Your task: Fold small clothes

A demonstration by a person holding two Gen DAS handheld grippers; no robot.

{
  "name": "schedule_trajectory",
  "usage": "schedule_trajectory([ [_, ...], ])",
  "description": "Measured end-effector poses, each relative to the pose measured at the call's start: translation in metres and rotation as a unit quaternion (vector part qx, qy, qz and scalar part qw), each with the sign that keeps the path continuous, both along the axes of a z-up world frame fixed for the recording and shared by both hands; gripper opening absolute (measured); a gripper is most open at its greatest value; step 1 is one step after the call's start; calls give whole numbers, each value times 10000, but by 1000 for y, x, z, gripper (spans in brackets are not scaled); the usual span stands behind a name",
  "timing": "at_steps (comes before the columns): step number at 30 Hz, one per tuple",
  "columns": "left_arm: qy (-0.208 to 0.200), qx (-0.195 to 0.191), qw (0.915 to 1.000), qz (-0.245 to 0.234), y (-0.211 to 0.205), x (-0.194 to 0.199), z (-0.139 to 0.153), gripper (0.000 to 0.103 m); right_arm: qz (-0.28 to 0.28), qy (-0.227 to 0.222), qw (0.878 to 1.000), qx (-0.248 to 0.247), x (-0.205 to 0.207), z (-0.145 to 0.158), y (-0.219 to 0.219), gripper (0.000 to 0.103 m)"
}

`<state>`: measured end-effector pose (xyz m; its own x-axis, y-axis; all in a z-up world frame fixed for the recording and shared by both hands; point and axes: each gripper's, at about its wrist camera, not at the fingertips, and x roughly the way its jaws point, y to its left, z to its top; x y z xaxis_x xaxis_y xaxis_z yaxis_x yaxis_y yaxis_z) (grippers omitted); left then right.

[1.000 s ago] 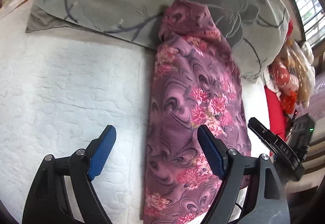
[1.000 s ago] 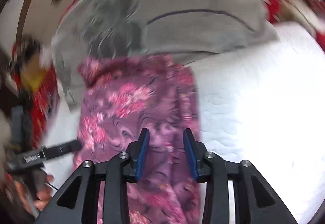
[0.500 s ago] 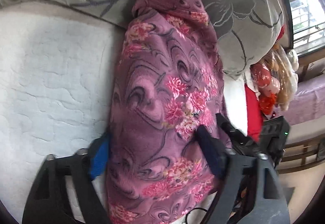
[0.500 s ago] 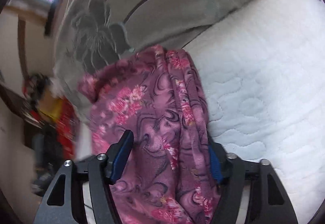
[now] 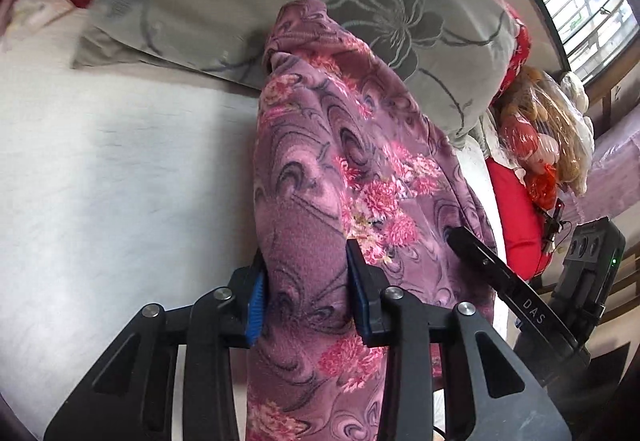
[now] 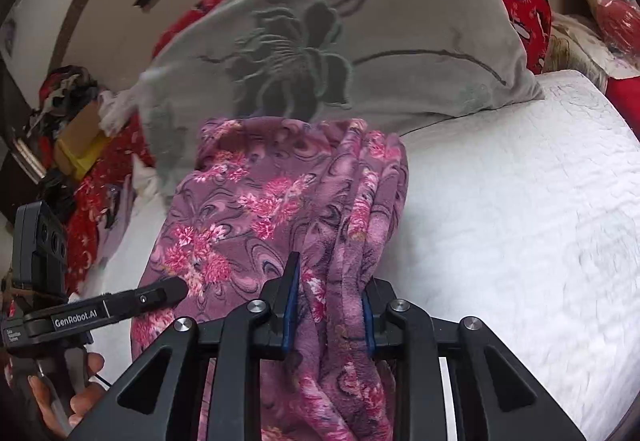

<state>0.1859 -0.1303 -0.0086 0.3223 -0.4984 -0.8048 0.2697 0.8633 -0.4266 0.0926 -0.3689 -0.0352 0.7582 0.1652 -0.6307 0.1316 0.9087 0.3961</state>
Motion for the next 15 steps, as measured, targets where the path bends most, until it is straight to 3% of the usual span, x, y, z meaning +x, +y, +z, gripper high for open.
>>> schedule_trajectory([
  [6, -335, 286, 9989, 133, 29, -38, 23, 33, 136, -138, 9997, 112, -34, 10, 32, 25],
  [15, -349, 401, 9980, 354, 77, -59, 25, 33, 379, -82, 9991, 192, -45, 13, 80, 25],
])
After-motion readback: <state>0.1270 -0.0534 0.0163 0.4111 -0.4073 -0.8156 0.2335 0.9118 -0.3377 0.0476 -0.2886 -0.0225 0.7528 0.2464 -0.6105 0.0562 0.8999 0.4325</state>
